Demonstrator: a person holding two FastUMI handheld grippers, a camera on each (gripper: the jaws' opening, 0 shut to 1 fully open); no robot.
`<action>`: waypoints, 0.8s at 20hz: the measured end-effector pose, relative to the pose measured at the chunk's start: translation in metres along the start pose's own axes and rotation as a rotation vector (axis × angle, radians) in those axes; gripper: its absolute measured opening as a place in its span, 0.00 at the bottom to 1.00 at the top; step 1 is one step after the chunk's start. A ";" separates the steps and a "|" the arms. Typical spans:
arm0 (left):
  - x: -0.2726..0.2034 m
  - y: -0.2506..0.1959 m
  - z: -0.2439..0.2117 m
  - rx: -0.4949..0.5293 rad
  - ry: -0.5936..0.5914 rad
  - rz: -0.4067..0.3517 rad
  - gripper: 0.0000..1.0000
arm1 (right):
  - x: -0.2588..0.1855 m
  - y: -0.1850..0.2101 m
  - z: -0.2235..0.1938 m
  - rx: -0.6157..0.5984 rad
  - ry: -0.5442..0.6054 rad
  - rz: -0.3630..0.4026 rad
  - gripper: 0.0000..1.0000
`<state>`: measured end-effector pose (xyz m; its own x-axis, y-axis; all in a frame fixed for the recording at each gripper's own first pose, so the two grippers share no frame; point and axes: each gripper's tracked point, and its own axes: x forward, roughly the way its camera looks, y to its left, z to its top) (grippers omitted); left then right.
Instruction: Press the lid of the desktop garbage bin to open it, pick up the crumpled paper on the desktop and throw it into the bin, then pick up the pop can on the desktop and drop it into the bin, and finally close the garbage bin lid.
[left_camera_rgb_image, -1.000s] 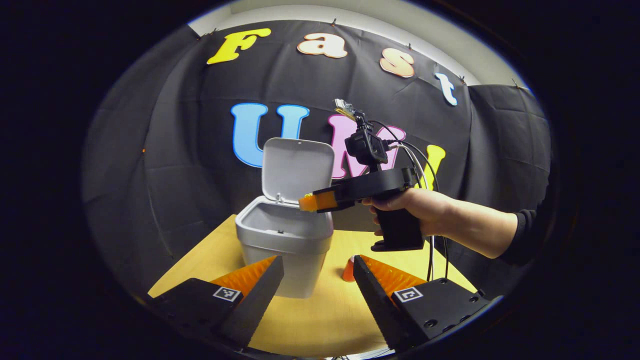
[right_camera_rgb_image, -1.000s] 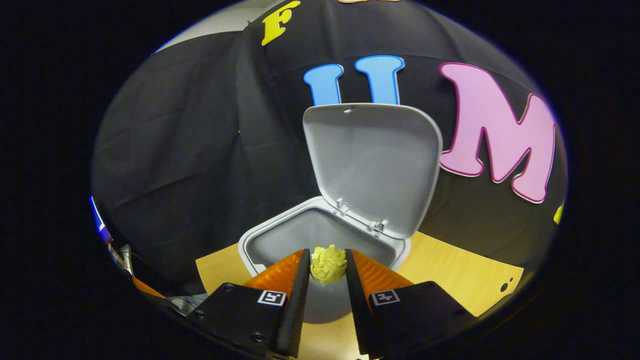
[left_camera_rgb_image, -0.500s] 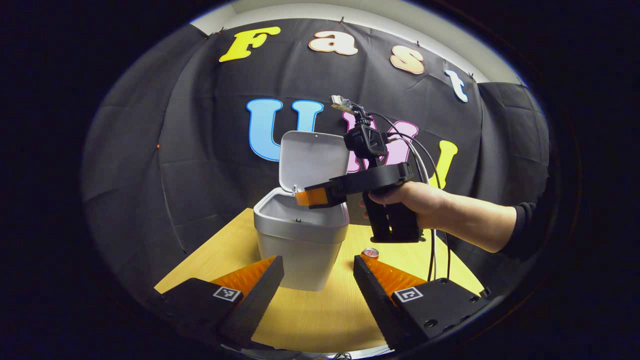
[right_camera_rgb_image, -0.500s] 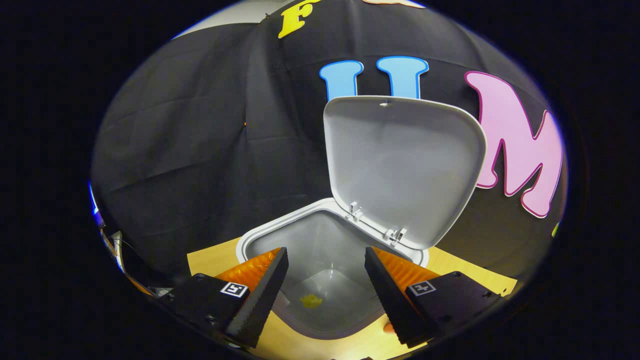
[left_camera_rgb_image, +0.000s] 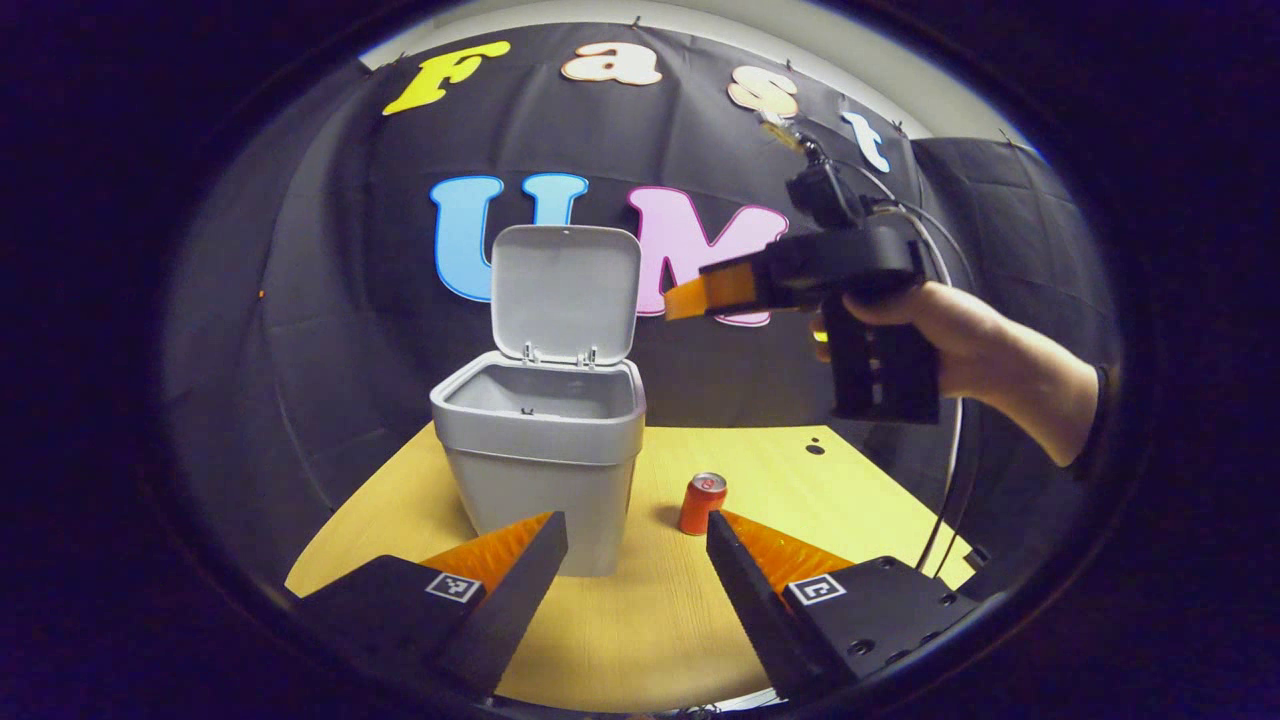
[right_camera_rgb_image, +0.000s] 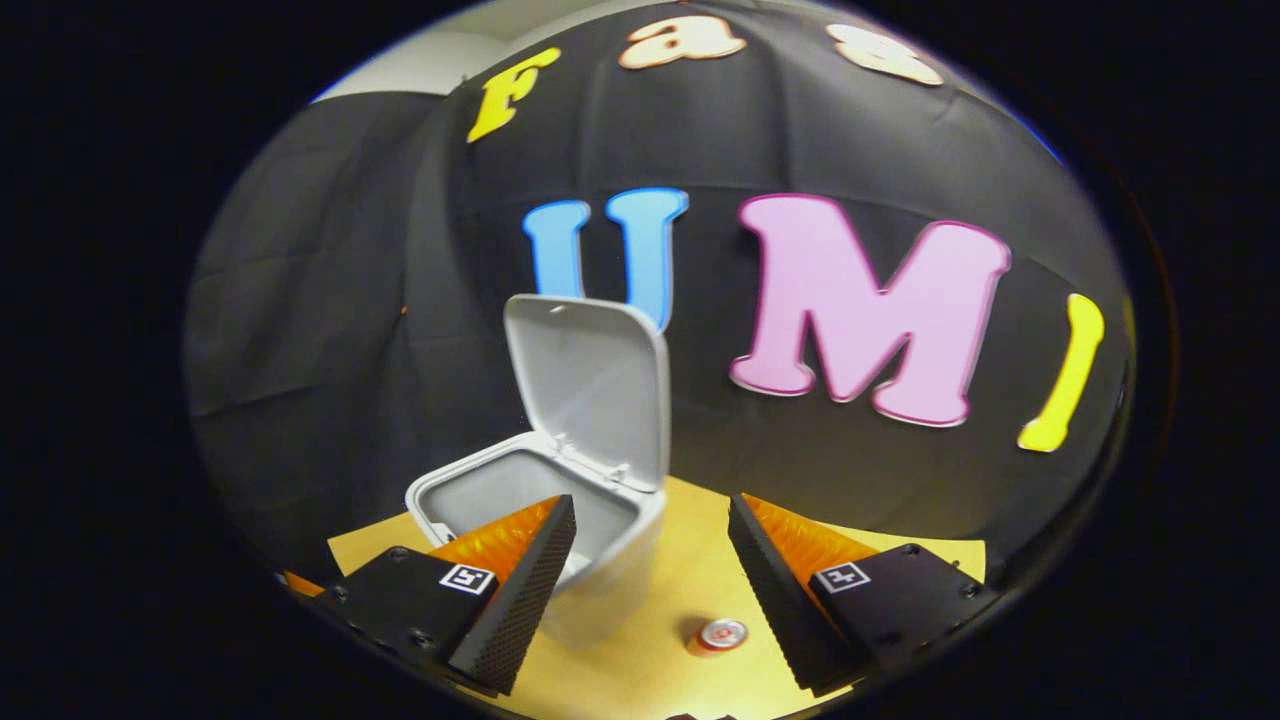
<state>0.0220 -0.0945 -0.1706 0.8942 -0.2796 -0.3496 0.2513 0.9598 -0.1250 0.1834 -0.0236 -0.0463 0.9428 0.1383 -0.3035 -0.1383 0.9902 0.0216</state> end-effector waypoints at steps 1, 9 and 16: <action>0.009 -0.006 -0.002 0.047 -0.003 -0.005 0.95 | -0.012 -0.021 0.002 0.003 -0.022 -0.050 0.99; 0.126 -0.069 -0.049 0.007 -0.017 -0.064 0.94 | -0.107 -0.158 -0.014 -0.115 -0.130 -0.396 0.98; 0.226 -0.101 -0.097 0.036 0.022 -0.077 0.94 | -0.132 -0.208 -0.033 -0.134 -0.227 -0.548 0.97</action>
<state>0.1630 -0.2567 -0.3271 0.8633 -0.3529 -0.3609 0.3326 0.9355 -0.1191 0.0778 -0.2484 -0.0422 0.9264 -0.3756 -0.0256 0.3629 0.9090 -0.2050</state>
